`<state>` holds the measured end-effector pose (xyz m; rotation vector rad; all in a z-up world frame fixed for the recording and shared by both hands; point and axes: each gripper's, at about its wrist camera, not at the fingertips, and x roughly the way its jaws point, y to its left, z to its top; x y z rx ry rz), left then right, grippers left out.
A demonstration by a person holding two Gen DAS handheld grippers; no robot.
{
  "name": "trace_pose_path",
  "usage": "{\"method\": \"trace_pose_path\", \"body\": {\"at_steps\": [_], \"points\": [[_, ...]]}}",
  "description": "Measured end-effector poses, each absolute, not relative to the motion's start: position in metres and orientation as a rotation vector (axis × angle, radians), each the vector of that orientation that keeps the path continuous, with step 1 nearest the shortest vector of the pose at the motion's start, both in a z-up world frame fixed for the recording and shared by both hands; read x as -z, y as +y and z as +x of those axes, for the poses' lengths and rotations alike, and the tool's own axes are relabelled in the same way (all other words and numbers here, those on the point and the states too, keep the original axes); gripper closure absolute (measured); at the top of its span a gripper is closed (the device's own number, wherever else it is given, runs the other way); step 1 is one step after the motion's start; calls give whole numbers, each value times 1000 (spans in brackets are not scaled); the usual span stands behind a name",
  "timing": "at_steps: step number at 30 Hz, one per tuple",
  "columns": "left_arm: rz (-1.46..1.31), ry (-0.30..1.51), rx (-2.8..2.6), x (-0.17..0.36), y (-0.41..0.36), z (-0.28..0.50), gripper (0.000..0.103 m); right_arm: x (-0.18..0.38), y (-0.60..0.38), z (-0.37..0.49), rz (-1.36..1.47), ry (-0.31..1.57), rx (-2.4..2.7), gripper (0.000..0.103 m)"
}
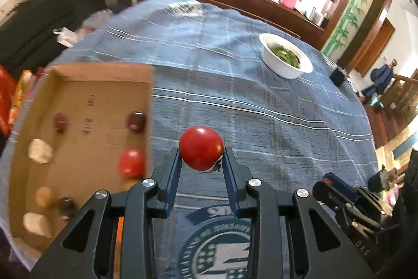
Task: Organize fruits
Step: 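Carry the tomato in the left tool and date in the right tool over the tray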
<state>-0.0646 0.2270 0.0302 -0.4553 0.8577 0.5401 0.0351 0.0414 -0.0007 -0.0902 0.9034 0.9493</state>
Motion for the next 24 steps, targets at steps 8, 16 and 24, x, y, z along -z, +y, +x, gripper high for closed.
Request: {"method": "trace_pose_path", "body": {"at_steps": [8,16,24], "points": [[-413,821,-640,-40,234,-96,74,-7,60,12,-119,890,-992,71],[-404,802,-678,-44,239,-113,74,-11,75,-6,-152,883,-1017,71],[-411,791,-696,-45,245,-125,74,-13,88,-17,-176,880,-1037,71]]}}
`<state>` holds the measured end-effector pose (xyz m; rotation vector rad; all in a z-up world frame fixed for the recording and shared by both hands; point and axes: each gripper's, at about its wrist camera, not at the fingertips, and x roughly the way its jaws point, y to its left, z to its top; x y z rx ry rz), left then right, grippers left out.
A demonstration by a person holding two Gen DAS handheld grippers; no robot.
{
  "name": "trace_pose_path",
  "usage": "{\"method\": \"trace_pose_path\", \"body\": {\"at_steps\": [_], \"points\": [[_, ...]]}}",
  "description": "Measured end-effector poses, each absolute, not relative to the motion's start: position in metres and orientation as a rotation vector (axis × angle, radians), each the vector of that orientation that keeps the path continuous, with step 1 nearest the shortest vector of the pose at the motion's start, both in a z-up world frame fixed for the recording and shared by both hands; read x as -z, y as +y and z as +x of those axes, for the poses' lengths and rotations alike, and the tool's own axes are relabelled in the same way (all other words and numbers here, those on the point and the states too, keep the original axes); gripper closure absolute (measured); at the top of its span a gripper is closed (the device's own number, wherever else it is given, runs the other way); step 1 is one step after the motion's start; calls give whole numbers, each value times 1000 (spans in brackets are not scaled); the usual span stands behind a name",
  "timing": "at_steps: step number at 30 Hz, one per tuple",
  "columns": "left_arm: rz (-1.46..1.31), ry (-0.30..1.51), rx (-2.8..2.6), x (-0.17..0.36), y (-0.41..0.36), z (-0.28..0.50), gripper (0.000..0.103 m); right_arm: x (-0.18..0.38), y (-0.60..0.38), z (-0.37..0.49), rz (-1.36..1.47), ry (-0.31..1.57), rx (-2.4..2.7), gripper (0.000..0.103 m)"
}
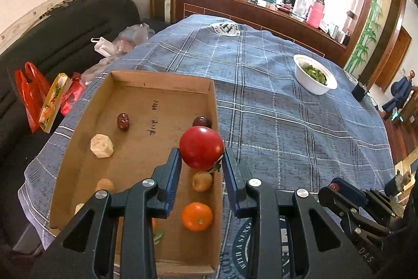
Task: Organize fruits
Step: 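Carry the tomato in the left tool and date in the right tool over the tray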
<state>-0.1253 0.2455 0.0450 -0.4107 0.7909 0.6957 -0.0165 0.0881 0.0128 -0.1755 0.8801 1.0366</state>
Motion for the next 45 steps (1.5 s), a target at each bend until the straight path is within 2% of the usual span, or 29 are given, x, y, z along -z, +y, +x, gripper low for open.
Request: {"method": "trace_pose_path", "body": {"at_steps": [29,45], "points": [[-445,808,-801,-33,302,-153,73,-15,161,-34,-242,878,-1148,71],[-513,829,-794,-32,359,-151,73,-14,229,-32,-268,891,-1233,71]]}}
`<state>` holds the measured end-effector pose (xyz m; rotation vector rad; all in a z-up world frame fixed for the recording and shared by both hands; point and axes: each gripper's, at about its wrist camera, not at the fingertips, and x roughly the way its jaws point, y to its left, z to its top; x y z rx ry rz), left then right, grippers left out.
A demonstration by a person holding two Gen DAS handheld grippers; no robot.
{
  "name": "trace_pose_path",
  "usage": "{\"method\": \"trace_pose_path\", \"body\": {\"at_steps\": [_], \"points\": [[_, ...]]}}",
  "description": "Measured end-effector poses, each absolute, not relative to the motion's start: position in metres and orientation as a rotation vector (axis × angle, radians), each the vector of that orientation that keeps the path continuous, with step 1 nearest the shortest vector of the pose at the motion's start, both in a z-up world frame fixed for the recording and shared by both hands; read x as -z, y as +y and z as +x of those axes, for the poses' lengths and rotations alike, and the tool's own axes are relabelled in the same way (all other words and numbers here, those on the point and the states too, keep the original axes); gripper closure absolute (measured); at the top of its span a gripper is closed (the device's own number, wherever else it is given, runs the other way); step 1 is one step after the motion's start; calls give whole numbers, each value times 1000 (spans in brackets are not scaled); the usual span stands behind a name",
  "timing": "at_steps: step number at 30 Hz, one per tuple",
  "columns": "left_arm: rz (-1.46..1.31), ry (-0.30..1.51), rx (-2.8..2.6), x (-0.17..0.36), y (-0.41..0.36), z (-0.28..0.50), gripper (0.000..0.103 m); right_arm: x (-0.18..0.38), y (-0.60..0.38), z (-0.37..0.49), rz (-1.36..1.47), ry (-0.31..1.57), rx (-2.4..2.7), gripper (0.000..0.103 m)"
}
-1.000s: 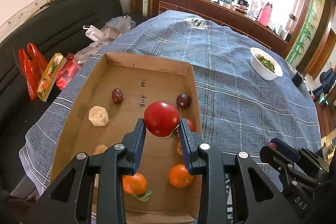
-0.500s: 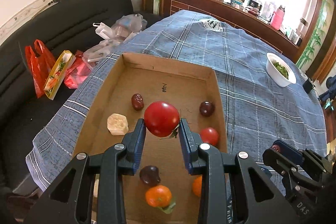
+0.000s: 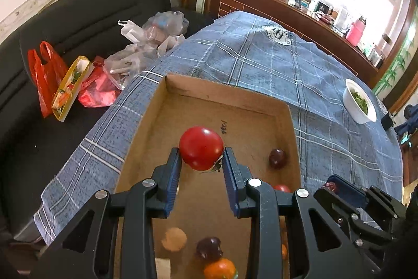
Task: Organize fruits
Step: 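Carry the tomato in the left tool and date in the right tool over the tray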
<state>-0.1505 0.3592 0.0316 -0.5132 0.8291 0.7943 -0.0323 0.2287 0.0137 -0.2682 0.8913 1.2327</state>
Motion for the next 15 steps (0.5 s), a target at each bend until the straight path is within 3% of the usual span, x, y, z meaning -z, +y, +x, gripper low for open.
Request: {"method": "trace_pose_path", "body": {"at_steps": [15], "points": [[-523,902,-833,-15,402,-119,73,6,295,-13,-311,942,-1237,71]]}}
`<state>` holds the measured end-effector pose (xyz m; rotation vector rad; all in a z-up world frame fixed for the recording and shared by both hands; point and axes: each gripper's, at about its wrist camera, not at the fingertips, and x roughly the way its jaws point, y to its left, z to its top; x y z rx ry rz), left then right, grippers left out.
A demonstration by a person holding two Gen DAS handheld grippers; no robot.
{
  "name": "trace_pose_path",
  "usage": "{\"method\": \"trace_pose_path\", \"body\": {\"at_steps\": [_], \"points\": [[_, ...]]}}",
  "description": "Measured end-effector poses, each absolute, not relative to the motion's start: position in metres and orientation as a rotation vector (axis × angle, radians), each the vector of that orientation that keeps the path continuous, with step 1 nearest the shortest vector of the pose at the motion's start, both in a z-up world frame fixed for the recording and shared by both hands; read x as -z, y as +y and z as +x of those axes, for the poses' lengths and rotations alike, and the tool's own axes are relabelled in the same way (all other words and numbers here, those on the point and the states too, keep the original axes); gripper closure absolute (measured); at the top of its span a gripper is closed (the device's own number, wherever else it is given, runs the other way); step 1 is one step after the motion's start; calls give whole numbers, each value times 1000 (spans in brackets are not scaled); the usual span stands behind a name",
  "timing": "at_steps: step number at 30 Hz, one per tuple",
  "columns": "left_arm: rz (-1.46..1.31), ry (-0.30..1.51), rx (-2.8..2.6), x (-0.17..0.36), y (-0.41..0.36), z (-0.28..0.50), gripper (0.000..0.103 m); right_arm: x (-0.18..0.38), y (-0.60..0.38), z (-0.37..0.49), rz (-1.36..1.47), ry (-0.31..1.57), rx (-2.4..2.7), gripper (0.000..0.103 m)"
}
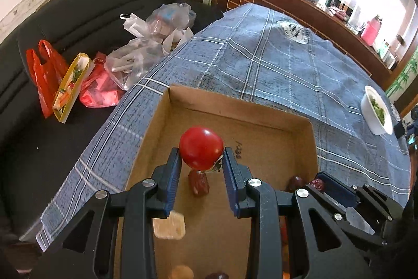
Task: Organize fruits
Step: 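Carry the tomato in the left tool and date in the right tool over the tray, then open the right tool to drop the date while the left tool releases the tomato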
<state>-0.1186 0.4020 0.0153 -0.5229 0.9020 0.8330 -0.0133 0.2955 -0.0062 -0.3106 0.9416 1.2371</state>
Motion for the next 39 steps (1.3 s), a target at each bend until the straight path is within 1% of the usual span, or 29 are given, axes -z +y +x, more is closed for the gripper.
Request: {"method": "trace_pose_path", "body": {"at_steps": [10,22,29,32,34,35,38,39], "points": [[-523,980,-852,6,420,-94,73,18,334,0,-387,947,-1225,71],[-545,1058,-847,30,425,-84,73,41,351,3,-428,982,-1225,71],[-532,1061,-860,30,421,-81,72,47,354,3,-443,985,-1225,70],[-557,1063,-855,30,422,-83,72,48,356,0,-459,983,-1236,62],[-556,1060,-865,27,422,-86,72,45,355,-3,-462,975,-1241,50],[-551,1054,-871,25,420,-88,72,44,354,-4,-462,969,-1240,47],[-536,1022,-880,14,415,-95,72,39,350,-5,-462,955,-1241,46],[-534,1011,-882,9,411,-99,70,38,348,-5,-460,954,-1242,46]]}}
